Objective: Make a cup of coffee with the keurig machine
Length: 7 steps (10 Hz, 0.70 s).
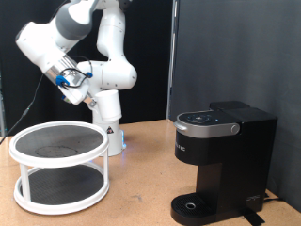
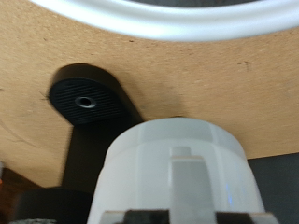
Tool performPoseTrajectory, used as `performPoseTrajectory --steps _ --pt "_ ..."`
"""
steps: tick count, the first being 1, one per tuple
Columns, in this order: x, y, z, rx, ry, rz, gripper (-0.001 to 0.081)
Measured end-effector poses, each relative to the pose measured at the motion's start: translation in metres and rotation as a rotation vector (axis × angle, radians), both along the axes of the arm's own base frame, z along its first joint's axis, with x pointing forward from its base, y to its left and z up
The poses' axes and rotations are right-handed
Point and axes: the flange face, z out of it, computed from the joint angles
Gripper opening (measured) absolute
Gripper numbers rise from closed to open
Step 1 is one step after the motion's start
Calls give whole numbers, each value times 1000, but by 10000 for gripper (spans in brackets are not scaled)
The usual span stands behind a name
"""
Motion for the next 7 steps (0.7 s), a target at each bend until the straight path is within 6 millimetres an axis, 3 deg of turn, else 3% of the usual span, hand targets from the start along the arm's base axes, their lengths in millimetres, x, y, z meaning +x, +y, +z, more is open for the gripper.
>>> performPoseTrajectory --steps 3,7 --pt "36 38 0 -27 -4 -161 2" --pt "67 90 -8 -77 63 -175 2"
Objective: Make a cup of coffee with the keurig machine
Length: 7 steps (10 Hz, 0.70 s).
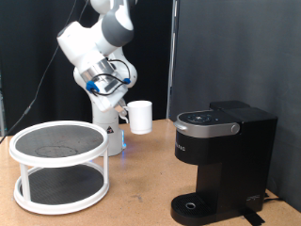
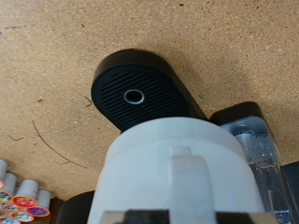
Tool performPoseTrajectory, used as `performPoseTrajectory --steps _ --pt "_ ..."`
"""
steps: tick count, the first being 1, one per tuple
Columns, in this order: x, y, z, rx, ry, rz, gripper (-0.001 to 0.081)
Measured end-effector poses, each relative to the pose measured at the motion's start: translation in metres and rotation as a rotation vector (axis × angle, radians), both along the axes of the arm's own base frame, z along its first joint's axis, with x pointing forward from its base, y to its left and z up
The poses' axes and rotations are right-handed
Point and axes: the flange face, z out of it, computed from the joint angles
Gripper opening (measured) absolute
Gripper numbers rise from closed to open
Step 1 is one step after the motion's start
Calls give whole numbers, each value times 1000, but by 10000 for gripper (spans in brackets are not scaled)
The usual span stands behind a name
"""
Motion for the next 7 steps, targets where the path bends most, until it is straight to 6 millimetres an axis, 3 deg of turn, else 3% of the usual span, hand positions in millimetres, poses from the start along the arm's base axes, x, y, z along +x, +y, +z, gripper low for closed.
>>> performPoseTrajectory --steps 1,4,7 --pt "6 10 -4 -9 -13 16 2" --pt "7 12 -9 -13 -5 22 2" --pt "13 15 -31 -43 89 -18 2"
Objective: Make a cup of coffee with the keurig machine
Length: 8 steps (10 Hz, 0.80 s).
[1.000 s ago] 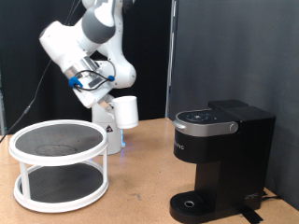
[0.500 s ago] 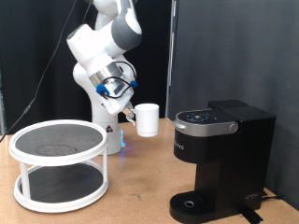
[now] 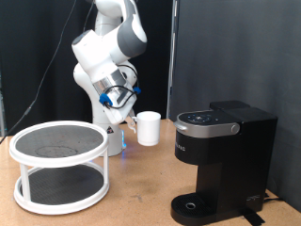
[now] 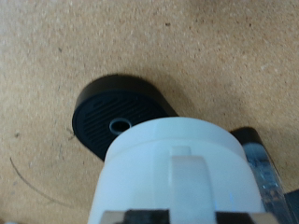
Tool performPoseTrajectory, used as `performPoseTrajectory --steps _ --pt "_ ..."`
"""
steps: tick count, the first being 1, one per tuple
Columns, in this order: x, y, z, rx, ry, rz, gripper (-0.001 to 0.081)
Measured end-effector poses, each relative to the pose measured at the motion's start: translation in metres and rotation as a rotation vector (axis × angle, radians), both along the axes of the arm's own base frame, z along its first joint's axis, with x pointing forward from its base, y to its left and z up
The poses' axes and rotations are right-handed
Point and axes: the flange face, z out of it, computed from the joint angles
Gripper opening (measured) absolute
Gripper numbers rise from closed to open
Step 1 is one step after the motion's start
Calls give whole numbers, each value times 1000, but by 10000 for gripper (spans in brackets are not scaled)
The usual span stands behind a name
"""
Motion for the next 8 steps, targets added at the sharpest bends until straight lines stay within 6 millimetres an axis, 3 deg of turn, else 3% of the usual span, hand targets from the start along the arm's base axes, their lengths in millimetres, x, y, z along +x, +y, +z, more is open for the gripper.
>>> performPoseTrajectory --steps 8 --pt "29 5 -70 -88 46 -17 2"
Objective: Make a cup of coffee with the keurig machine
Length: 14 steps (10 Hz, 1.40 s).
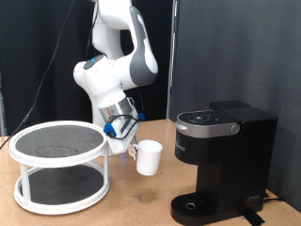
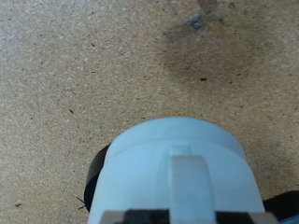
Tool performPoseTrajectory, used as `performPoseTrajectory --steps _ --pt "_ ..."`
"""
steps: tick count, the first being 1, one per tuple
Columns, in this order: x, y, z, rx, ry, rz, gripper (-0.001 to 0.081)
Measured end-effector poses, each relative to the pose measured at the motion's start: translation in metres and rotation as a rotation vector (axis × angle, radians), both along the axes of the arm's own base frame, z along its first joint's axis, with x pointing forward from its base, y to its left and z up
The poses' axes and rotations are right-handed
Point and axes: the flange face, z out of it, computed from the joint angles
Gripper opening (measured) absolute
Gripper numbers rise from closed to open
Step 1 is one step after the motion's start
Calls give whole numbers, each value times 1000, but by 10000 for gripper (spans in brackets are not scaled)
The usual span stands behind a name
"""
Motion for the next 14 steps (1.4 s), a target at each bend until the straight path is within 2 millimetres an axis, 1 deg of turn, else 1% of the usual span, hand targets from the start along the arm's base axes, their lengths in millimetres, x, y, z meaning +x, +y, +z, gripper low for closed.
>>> performPoseTrajectory --steps 3,5,11,14 --pt "10 1 -12 6 -38 12 2" --pt "16 7 -18 0 -51 18 2" --pt "36 51 -24 12 -97 25 2" --pt "50 67 -24 2 -147 -3 2"
